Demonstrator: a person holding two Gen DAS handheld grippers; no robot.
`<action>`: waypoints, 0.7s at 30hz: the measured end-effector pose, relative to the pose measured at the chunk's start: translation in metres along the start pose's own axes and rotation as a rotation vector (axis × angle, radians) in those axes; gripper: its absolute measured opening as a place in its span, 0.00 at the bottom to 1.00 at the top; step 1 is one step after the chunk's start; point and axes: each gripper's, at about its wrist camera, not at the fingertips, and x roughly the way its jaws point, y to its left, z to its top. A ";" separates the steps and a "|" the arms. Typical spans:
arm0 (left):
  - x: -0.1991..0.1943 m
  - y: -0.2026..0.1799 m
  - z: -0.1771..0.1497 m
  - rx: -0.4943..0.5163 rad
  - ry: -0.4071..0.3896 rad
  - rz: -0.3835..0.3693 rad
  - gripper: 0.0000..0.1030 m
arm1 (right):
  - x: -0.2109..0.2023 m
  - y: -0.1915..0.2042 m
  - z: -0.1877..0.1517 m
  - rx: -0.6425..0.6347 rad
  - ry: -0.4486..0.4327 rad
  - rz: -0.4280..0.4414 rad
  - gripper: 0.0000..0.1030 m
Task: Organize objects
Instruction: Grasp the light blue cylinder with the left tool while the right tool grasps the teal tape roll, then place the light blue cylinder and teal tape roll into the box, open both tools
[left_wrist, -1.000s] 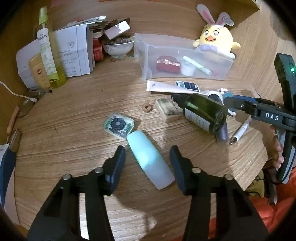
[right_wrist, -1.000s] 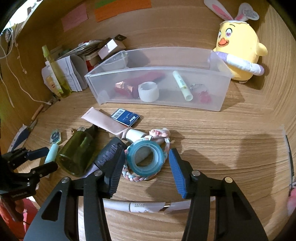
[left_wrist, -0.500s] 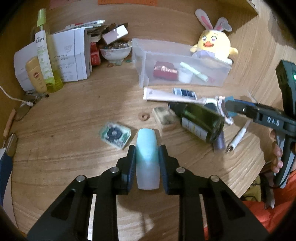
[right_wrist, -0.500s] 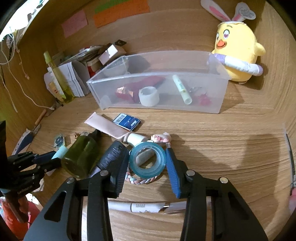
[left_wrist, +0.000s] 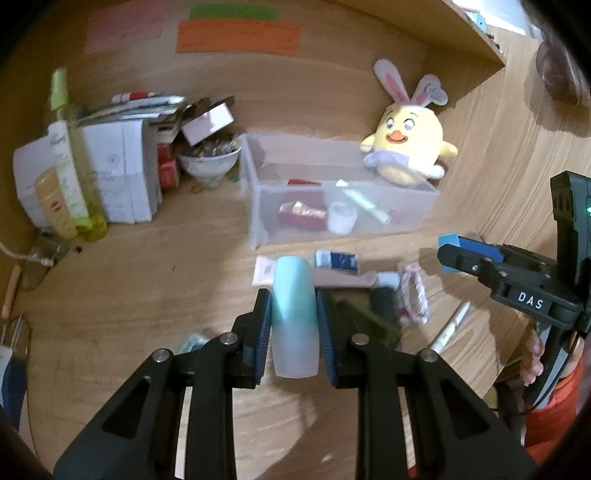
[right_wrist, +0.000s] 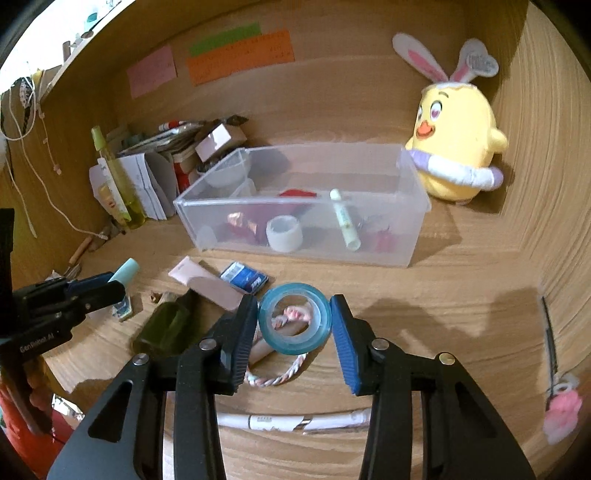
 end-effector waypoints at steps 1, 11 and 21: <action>0.000 -0.002 0.004 0.003 -0.004 -0.006 0.24 | -0.002 -0.001 0.003 -0.004 -0.010 -0.003 0.36; 0.007 -0.016 0.045 0.018 -0.047 -0.030 0.24 | -0.010 -0.010 0.034 -0.016 -0.087 0.015 0.36; 0.021 -0.023 0.079 0.008 -0.064 -0.032 0.24 | -0.010 -0.022 0.054 -0.029 -0.122 0.012 0.36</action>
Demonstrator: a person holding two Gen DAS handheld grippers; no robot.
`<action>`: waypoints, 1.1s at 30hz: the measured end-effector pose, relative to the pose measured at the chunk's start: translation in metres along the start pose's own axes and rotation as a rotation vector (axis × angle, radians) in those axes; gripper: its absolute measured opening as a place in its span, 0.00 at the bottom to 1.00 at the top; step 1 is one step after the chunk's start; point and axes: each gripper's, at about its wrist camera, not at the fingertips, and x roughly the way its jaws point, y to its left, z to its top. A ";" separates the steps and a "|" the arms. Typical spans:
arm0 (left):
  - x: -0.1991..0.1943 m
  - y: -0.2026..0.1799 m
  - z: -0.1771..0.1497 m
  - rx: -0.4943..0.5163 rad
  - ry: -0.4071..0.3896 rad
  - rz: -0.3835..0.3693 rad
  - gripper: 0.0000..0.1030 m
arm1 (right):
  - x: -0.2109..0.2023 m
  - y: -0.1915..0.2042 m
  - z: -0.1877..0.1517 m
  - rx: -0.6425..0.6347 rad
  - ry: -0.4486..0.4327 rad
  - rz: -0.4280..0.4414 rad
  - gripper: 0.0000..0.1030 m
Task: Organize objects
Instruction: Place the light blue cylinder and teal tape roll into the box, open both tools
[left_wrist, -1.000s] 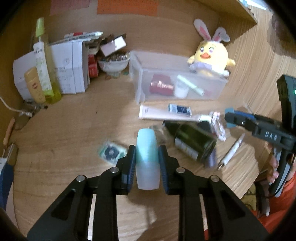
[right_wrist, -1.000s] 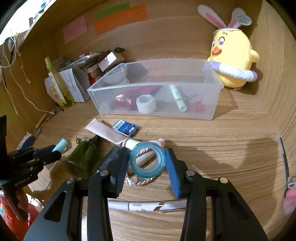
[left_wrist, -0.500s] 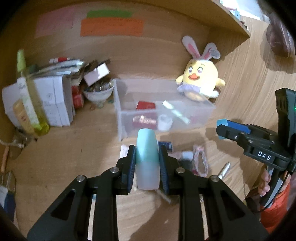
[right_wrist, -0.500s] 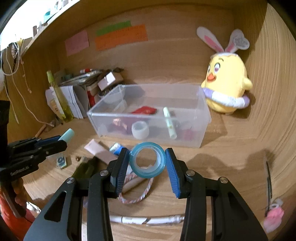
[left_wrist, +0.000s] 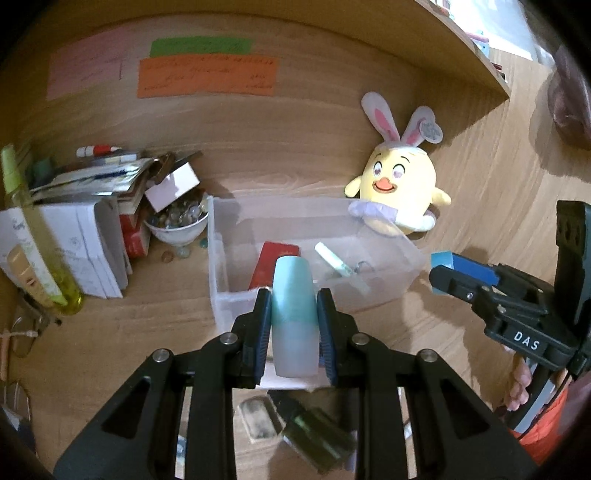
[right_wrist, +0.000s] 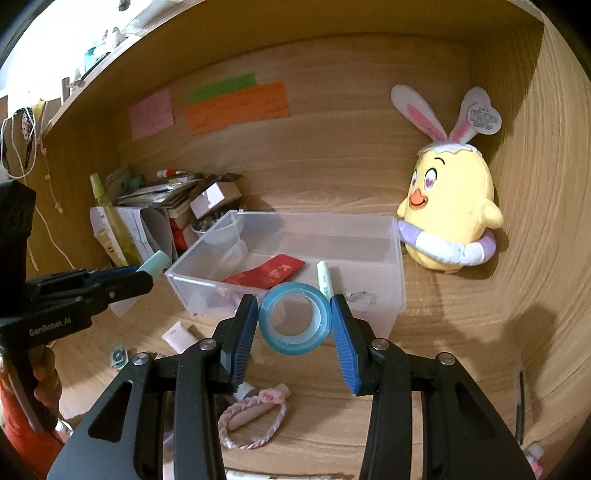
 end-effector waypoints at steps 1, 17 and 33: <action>0.003 -0.001 0.003 0.001 0.001 -0.001 0.24 | 0.001 -0.002 0.002 -0.002 -0.005 -0.006 0.36; 0.062 -0.014 0.043 0.009 0.059 -0.008 0.24 | 0.029 -0.030 0.041 0.000 -0.010 -0.028 0.36; 0.119 -0.024 0.053 0.030 0.162 -0.017 0.24 | 0.089 -0.056 0.041 0.016 0.106 -0.060 0.36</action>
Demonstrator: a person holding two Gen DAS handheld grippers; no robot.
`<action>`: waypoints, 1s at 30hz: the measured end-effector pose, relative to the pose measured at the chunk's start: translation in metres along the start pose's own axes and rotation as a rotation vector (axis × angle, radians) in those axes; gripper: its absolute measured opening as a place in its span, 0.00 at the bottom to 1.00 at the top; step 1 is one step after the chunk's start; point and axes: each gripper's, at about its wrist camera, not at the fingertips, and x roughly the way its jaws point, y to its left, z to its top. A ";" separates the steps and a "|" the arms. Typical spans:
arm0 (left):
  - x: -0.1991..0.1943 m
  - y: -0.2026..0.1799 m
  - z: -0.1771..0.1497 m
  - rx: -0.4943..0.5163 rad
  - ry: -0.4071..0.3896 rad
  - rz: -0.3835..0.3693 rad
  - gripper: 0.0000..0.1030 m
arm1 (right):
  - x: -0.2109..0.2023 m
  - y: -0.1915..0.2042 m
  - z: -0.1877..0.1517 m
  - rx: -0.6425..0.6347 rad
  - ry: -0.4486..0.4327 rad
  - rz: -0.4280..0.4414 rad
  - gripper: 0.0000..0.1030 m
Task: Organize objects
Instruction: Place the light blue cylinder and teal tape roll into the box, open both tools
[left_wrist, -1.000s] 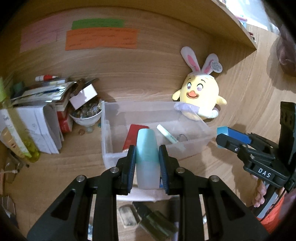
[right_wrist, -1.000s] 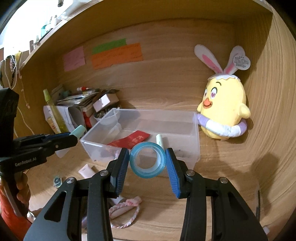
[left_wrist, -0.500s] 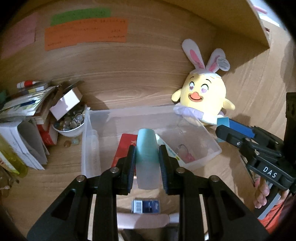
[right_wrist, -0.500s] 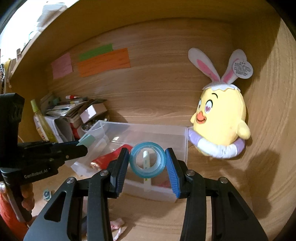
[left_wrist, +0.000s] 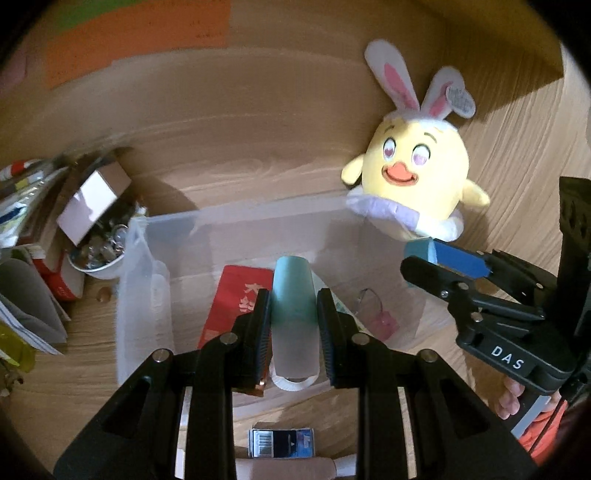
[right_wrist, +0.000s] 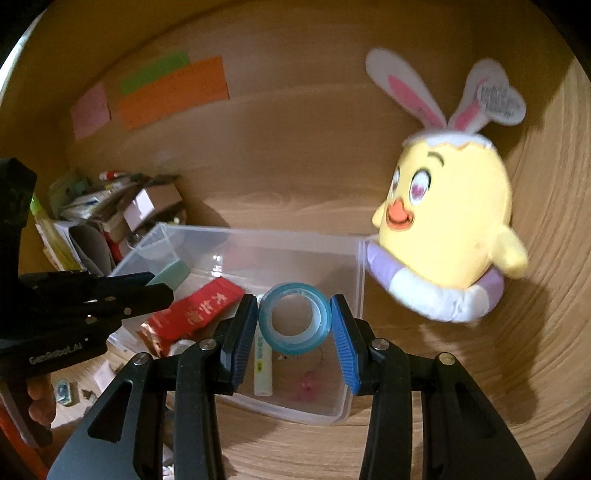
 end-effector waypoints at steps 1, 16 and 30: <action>0.003 0.000 -0.001 0.001 0.007 -0.001 0.24 | 0.004 0.000 -0.001 -0.001 0.010 -0.001 0.36; 0.025 0.002 -0.006 -0.002 0.051 0.009 0.24 | 0.025 0.009 -0.009 -0.062 0.066 -0.028 0.36; 0.003 0.005 -0.007 -0.013 0.016 0.020 0.39 | 0.019 0.014 -0.008 -0.078 0.063 -0.051 0.45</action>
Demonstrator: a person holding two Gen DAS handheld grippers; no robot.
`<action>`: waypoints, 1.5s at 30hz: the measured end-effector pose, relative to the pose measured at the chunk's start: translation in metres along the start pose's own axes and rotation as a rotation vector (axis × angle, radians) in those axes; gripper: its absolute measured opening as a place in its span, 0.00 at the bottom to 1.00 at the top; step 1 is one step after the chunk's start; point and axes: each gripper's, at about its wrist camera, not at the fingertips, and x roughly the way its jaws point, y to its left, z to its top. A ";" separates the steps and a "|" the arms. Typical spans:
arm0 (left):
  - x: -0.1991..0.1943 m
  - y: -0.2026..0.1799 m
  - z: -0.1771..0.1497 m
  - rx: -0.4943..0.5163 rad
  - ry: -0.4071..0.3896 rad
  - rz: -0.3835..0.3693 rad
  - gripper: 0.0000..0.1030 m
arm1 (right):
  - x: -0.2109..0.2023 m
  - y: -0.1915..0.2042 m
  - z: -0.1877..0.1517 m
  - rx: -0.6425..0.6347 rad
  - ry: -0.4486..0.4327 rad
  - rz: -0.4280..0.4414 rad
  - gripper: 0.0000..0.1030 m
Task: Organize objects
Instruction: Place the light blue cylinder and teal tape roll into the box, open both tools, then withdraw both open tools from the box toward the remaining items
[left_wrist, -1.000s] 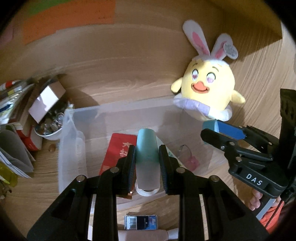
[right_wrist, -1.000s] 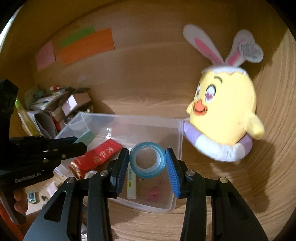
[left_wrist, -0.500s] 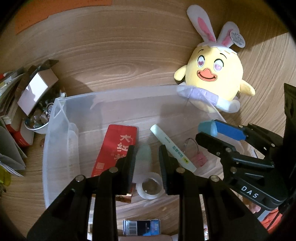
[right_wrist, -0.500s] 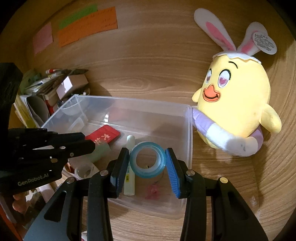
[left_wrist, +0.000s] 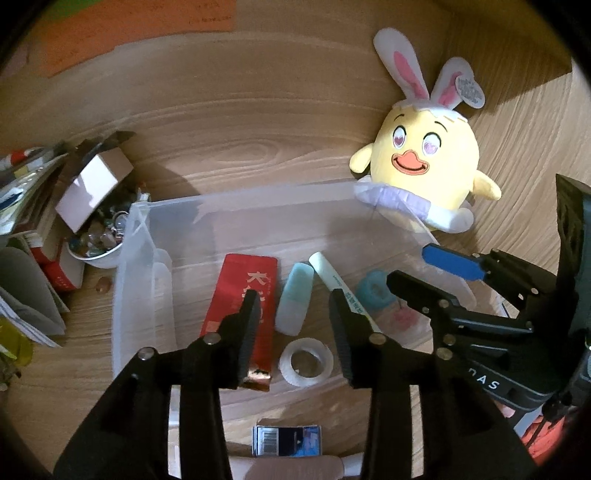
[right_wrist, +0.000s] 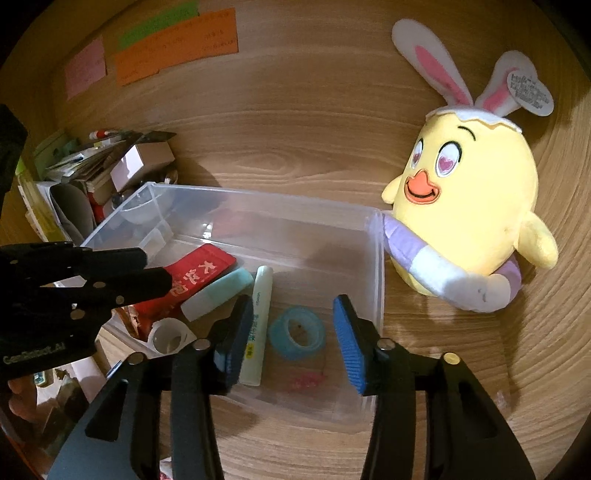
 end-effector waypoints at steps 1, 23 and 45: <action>-0.003 0.000 0.000 -0.002 -0.004 0.000 0.41 | -0.003 0.001 0.000 -0.001 -0.007 -0.002 0.47; -0.074 0.014 -0.043 -0.017 -0.105 0.034 0.84 | -0.067 0.021 -0.027 0.003 -0.077 -0.039 0.79; -0.104 0.070 -0.155 -0.066 -0.004 0.151 0.90 | -0.049 0.055 -0.103 0.096 0.077 0.065 0.79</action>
